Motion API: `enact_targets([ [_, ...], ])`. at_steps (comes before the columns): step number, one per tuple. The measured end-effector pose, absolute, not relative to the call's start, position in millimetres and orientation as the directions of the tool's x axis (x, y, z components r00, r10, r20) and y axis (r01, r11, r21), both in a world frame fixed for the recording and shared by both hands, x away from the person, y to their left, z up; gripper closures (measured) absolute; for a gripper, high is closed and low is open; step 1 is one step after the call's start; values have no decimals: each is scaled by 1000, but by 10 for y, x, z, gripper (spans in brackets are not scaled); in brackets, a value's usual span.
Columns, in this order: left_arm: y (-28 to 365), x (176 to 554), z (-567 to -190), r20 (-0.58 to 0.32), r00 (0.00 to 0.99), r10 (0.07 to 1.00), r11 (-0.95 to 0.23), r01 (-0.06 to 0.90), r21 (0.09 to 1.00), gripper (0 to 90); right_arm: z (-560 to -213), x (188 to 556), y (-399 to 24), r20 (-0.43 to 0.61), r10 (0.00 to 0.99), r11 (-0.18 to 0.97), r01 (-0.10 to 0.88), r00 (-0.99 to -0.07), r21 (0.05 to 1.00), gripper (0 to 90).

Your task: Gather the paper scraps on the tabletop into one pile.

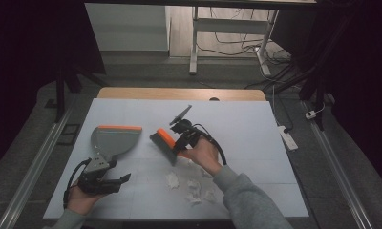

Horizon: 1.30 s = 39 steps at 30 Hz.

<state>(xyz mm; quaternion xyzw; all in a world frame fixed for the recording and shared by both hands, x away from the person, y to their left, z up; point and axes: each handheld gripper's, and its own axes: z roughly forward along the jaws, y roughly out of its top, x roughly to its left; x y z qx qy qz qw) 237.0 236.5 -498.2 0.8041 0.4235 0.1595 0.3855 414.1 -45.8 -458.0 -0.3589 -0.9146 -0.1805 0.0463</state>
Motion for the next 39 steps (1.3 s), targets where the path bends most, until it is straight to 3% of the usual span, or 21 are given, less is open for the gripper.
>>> enact_targets([
  [4, 2363, 2372, -4986, -69, 592, 803, -348, 559, 752, 272, -4509, 4139, -746, 180, 680, 658, 699, -711, 280, 709],
  [6, 2363, 2370, -4982, -69, 592, 803, -346, 558, 754, 272, -4396, 4129, -880, 230, 671, 630, 706, -705, 324, 709],
  [15, 2358, 2378, -4990, -66, 592, 804, -351, 560, 750, 272, -4153, 4247, -690, 287, 644, 573, 696, -709, 433, 708],
  [25, 2361, 2383, -5008, -66, 591, 804, -354, 564, 746, 272, -4633, 4606, -326, 323, 675, 551, 744, -664, 379, 708],
  [33, 2353, 2383, -5011, -65, 598, 799, -359, 561, 746, 272, -4626, 4577, -726, 266, 730, 552, 773, -629, 312, 709],
  [39, 2333, 2378, -5004, -58, 604, 795, -368, 557, 745, 272, -4506, 4478, -916, 282, 721, 539, 768, -633, 346, 709],
])
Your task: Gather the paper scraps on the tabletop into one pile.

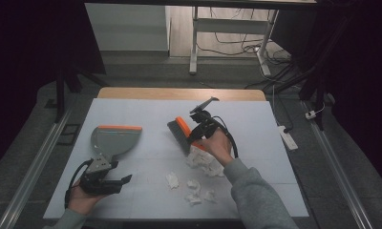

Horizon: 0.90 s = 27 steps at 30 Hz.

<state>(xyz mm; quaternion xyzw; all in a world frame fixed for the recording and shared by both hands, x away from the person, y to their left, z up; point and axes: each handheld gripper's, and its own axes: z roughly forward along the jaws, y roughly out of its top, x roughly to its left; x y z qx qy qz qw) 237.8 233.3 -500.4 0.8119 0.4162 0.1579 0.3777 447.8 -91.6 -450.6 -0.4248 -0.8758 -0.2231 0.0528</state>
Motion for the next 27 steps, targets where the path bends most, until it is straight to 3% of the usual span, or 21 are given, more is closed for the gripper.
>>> enact_targets([
  [7, 2339, 2383, -5008, -59, 598, 799, -366, 562, 742, 273, -4162, 4257, -939, 289, 644, 546, 690, -709, 476, 708],
  [12, 2346, 2382, -5009, -61, 595, 802, -362, 563, 743, 272, -4015, 4044, -929, 253, 586, 596, 621, -770, 509, 708],
  [27, 2359, 2394, -5017, -65, 588, 806, -356, 571, 740, 272, -4388, 3363, -680, 256, 360, 838, 432, -897, 335, 708],
])
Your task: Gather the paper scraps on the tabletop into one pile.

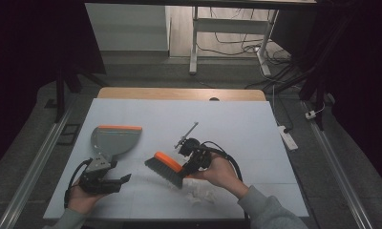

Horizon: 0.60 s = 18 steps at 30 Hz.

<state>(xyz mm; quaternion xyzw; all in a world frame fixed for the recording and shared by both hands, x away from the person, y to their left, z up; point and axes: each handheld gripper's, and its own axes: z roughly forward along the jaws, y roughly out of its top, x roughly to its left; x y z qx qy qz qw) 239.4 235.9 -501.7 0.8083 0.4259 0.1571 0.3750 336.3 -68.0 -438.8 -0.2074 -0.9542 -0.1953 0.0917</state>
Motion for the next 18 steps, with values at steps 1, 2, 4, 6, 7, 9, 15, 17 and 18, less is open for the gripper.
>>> enact_targets([
  [1, 2358, 2394, -5018, -64, 588, 806, -357, 570, 740, 273, -4409, 3344, -664, 253, 353, 843, 424, -901, 331, 708],
  [2, 2358, 2396, -5020, -65, 589, 806, -357, 571, 739, 272, -4443, 3321, -636, 253, 347, 850, 417, -903, 322, 708],
  [4, 2357, 2398, -5024, -65, 589, 806, -358, 572, 738, 273, -4499, 3308, -599, 253, 330, 863, 399, -910, 309, 708],
  [6, 2359, 2397, -5024, -64, 589, 806, -359, 572, 737, 273, -4550, 3299, -556, 252, 331, 869, 397, -910, 295, 708],
  [7, 2359, 2395, -5024, -64, 589, 806, -359, 571, 738, 273, -4574, 3310, -544, 241, 321, 878, 384, -916, 288, 708],
  [9, 2361, 2395, -5025, -65, 587, 807, -357, 572, 739, 273, -4585, 3335, -524, 240, 333, 874, 394, -912, 285, 708],
  [15, 2366, 2392, -5026, -66, 586, 807, -355, 572, 740, 274, -4587, 3511, -580, 200, 398, 854, 441, -895, 277, 708],
  [17, 2365, 2394, -5027, -66, 586, 807, -355, 572, 740, 274, -4575, 3538, -600, 191, 407, 850, 447, -893, 278, 708],
  [18, 2364, 2394, -5027, -65, 587, 807, -356, 572, 739, 275, -4554, 3584, -637, 174, 427, 840, 460, -888, 287, 708],
])
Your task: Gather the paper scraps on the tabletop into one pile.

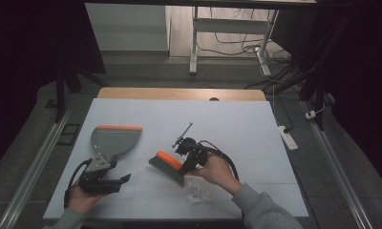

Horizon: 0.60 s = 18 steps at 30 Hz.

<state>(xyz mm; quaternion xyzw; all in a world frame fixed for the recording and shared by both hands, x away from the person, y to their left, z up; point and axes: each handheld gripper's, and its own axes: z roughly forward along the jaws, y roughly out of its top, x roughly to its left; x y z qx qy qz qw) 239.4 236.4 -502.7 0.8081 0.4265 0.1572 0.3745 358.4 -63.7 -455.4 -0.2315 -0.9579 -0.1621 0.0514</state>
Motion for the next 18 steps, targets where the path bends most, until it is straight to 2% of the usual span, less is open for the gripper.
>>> enact_targets([
  [3, 2359, 2393, -5026, -61, 589, 806, -361, 570, 738, 274, -4509, 3696, -739, 130, 478, 813, 493, -869, 309, 708],
  [8, 2370, 2397, -5030, -66, 585, 809, -354, 574, 738, 275, -4314, 3714, -949, 141, 494, 761, 505, -858, 407, 708],
  [13, 2359, 2398, -5032, -64, 587, 807, -359, 574, 736, 275, -4013, 3593, -1218, 120, 473, 743, 469, -873, 478, 708],
  [18, 2353, 2397, -5028, -63, 587, 807, -359, 574, 736, 275, -3859, 3412, -1408, 123, 408, 780, 416, -905, 469, 709],
])
